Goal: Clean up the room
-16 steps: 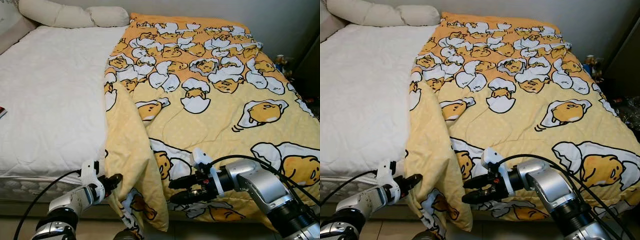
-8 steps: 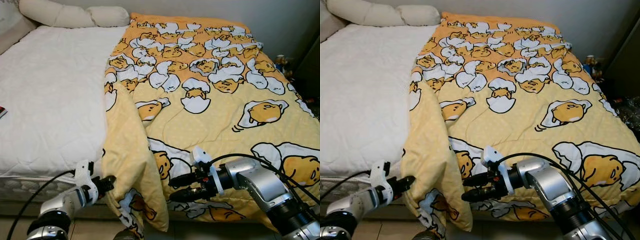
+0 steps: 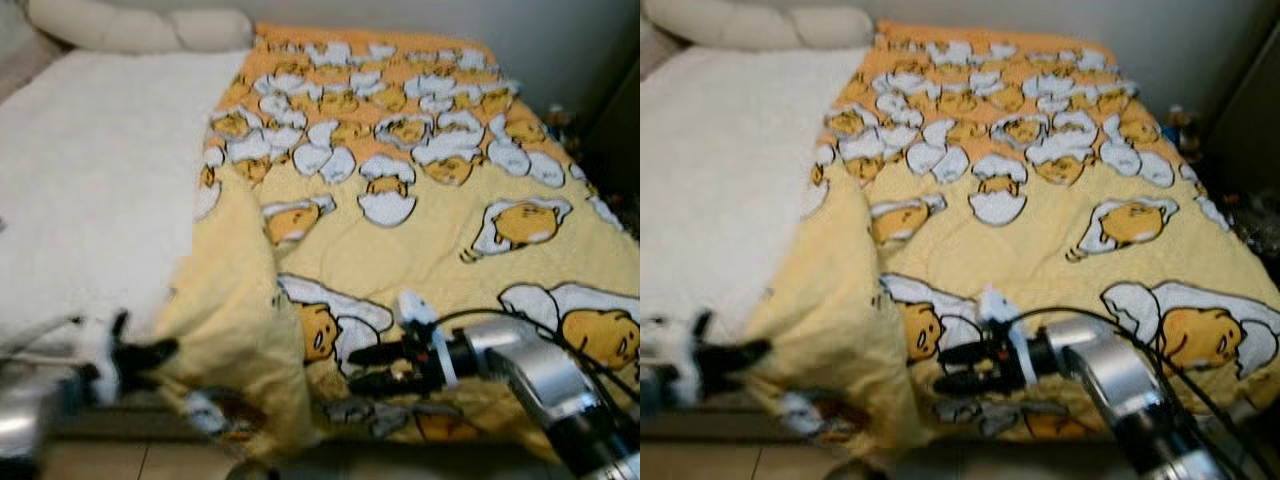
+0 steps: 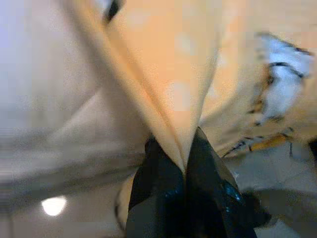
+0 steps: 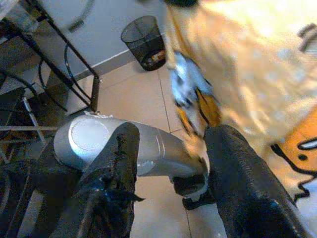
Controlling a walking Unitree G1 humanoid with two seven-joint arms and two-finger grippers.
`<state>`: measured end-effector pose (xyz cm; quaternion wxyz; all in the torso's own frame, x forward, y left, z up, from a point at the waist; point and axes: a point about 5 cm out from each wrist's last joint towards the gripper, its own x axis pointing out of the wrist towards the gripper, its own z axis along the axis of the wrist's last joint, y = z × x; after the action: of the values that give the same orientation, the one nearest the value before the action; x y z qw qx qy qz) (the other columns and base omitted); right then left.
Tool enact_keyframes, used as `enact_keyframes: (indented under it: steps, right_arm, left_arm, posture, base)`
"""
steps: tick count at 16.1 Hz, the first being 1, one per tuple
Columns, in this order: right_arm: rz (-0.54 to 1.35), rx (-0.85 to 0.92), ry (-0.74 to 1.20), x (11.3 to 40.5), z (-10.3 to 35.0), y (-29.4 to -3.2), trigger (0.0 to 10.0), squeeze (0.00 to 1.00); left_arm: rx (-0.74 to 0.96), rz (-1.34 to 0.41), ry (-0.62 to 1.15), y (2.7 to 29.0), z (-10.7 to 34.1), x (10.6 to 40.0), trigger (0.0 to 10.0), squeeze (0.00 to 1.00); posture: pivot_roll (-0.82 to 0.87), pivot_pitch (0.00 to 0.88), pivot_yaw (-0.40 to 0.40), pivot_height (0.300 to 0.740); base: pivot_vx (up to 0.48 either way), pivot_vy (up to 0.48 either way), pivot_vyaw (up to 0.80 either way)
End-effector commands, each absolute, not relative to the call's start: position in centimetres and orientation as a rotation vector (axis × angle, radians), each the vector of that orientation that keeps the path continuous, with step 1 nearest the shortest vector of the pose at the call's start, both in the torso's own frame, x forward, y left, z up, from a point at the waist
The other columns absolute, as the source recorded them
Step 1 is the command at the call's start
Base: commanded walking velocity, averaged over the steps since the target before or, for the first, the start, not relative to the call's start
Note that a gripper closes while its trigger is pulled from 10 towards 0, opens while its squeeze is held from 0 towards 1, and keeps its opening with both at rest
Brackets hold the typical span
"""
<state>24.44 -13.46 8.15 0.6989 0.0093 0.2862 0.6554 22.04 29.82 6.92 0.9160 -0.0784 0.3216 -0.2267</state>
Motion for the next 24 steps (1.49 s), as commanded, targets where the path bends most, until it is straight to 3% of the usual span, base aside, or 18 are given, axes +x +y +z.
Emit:
enact_keyframes:
  steps: [1, 2, 3, 6, 10, 14, 17, 18, 19, 21, 24]
  right_arm:
    - [1.454, 0.015, 0.600, 24.6, 8.7, -13.5, 10.0, 0.00]
    - [1.452, 0.017, 0.599, 24.6, 8.7, -13.6, 10.0, 0.00]
    - [1.438, 0.027, 0.593, 24.5, 8.7, -13.7, 10.0, 0.00]
    - [1.423, 0.037, 0.590, 24.3, 8.6, -13.8, 10.0, 0.00]
    - [1.412, 0.041, 0.601, 23.9, 8.3, -13.8, 10.0, 0.00]
    - [1.401, 0.042, 0.613, 23.6, 7.8, -13.8, 10.0, 0.00]
    - [1.401, 0.033, 0.627, 23.5, 7.6, -13.8, 10.0, 0.00]
    - [1.401, 0.032, 0.629, 23.5, 7.6, -13.8, 10.0, 0.00]
    - [1.401, 0.032, 0.629, 23.5, 7.6, -13.8, 10.0, 0.00]
    - [1.401, 0.033, 0.630, 23.4, 7.6, -13.8, 10.0, 0.00]
    - [1.401, 0.035, 0.631, 23.3, 7.6, -14.0, 10.0, 0.00]
  left_arm:
    - [-0.143, -0.536, 0.600, 29.1, 8.6, 22.5, 0.0, 0.00]
    - [-0.123, -0.570, 0.584, 28.7, 9.4, 22.3, 0.0, 0.00]
    - [-0.013, -0.716, 0.526, 26.7, 11.9, 21.6, 0.0, 0.00]
    - [0.076, -0.735, 0.540, 25.9, 12.3, 21.3, 0.0, 0.00]
    - [0.149, -0.497, 0.696, 30.4, 10.4, 19.8, 0.0, 0.00]
    - [0.148, -0.402, 0.780, 33.0, 9.5, 17.8, 0.0, 0.00]
    - [0.126, -0.391, 0.848, 33.3, 8.1, 16.4, 0.0, 0.00]
    - [0.143, -0.344, 0.888, 33.4, 7.0, 15.8, 10.0, 0.00]
    - [0.136, -0.304, 0.892, 33.7, 6.7, 15.8, 10.0, 0.00]
    - [0.156, -0.267, 0.886, 34.5, 6.8, 15.9, 10.0, 1.00]
    - [0.224, -0.205, 0.858, 36.1, 7.7, 16.4, 10.0, 1.00]
  posture:
    - [0.08, 0.000, 0.017, 0.740]
    - [0.09, 0.000, 0.018, 0.740]
    - [0.09, 0.000, 0.023, 0.740]
    - [0.09, 0.000, 0.026, 0.740]
    - [0.08, 0.000, 0.031, 0.740]
    - [0.09, 0.000, 0.027, 0.740]
    - [0.09, 0.000, 0.025, 0.740]
    - [0.09, 0.000, 0.025, 0.740]
    - [0.08, 0.000, 0.023, 0.740]
    - [0.09, 0.000, 0.022, 0.740]
    - [0.09, 0.000, 0.023, 0.740]
  base:
    - [0.000, 0.000, 0.00]
    - [0.000, 0.000, 0.00]
    - [0.000, 0.000, 0.00]
    - [0.000, 0.000, 0.00]
    - [0.000, 0.000, 0.00]
    - [0.000, 0.000, 0.00]
    - [0.000, 0.000, 0.00]
    - [0.000, 0.000, 0.00]
    - [0.000, 0.000, 0.00]
    - [0.000, 0.000, 0.00]
    - [0.000, 0.000, 0.00]
